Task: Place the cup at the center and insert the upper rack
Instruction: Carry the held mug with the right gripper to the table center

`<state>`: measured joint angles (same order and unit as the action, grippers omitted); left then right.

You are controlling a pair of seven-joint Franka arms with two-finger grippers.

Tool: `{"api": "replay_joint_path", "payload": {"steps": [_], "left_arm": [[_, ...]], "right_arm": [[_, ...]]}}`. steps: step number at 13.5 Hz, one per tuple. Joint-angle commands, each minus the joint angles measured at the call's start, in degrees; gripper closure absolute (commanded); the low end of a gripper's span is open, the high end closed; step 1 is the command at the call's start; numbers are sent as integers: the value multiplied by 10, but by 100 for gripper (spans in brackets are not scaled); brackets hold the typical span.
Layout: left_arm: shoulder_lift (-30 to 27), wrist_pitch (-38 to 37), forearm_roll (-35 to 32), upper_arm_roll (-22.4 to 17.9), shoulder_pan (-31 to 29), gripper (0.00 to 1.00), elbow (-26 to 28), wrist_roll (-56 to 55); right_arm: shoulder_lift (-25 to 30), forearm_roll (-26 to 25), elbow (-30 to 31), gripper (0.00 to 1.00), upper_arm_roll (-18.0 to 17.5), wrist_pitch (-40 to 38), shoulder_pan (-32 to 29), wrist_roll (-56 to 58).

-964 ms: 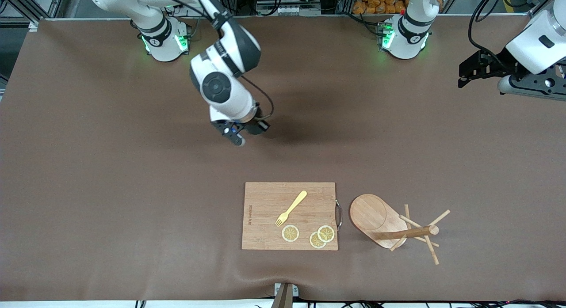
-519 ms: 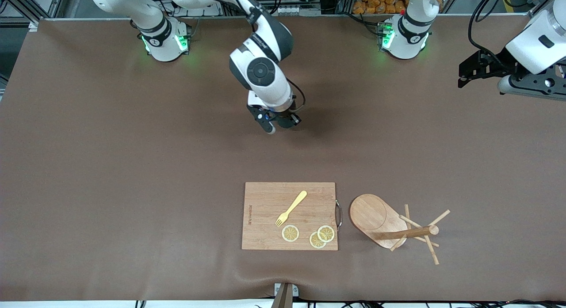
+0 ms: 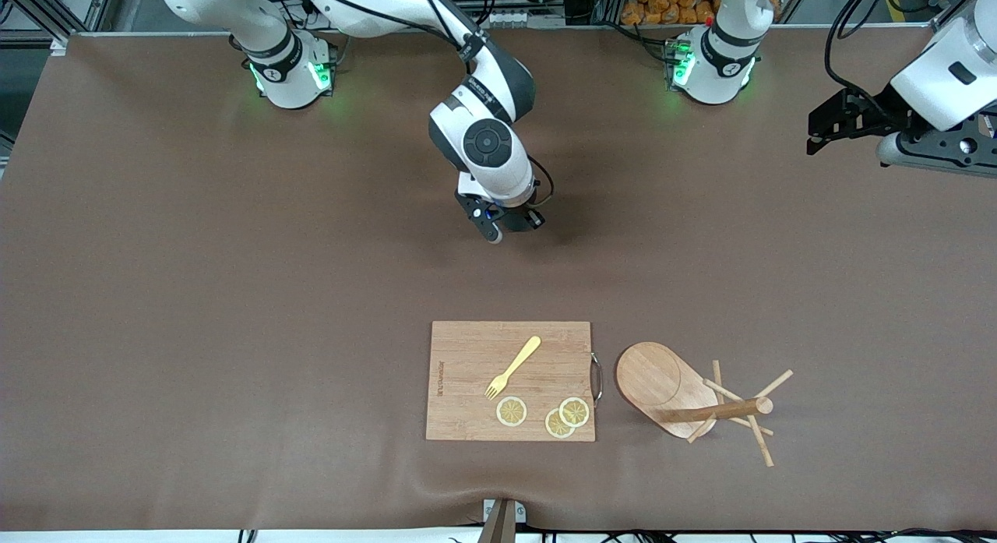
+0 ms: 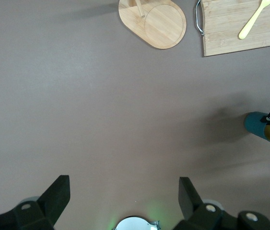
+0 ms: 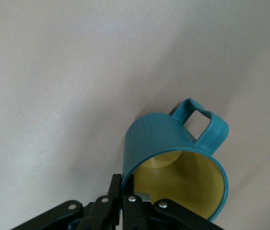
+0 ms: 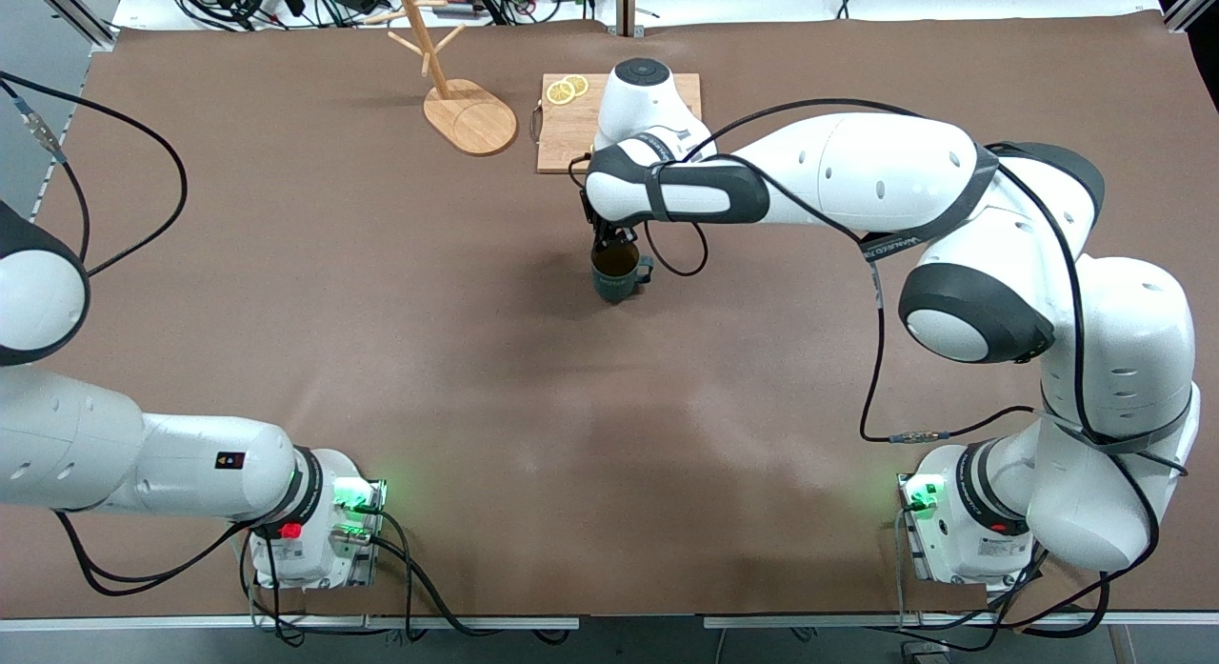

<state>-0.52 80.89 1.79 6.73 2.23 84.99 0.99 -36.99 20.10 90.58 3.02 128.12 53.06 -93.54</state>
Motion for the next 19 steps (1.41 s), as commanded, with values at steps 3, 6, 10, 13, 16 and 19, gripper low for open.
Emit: {"api": "replay_joint_path", "payload": {"steps": [3, 6, 10, 13, 16, 19], "left_arm": [[3, 0, 0, 1, 1, 0, -9, 1], [3, 1, 0, 1, 1, 0, -9, 1], [3, 1, 0, 1, 1, 0, -9, 2], [3, 1, 0, 1, 1, 0, -9, 2], [3, 1, 1, 1, 1, 0, -9, 2], [3, 0, 5, 1, -1, 0, -9, 5]], "right_arm": [[-15, 12, -16, 33, 8, -7, 13, -9], [-14, 12, -18, 0, 8, -9, 11, -9], [4, 15, -29, 0, 9, -49, 1, -8], [33, 16, -51, 0, 11, -108, -16, -7], [67, 17, -73, 0, 11, -181, -65, -3], [88, 3, -109, 0, 15, -262, -107, 16]]}}
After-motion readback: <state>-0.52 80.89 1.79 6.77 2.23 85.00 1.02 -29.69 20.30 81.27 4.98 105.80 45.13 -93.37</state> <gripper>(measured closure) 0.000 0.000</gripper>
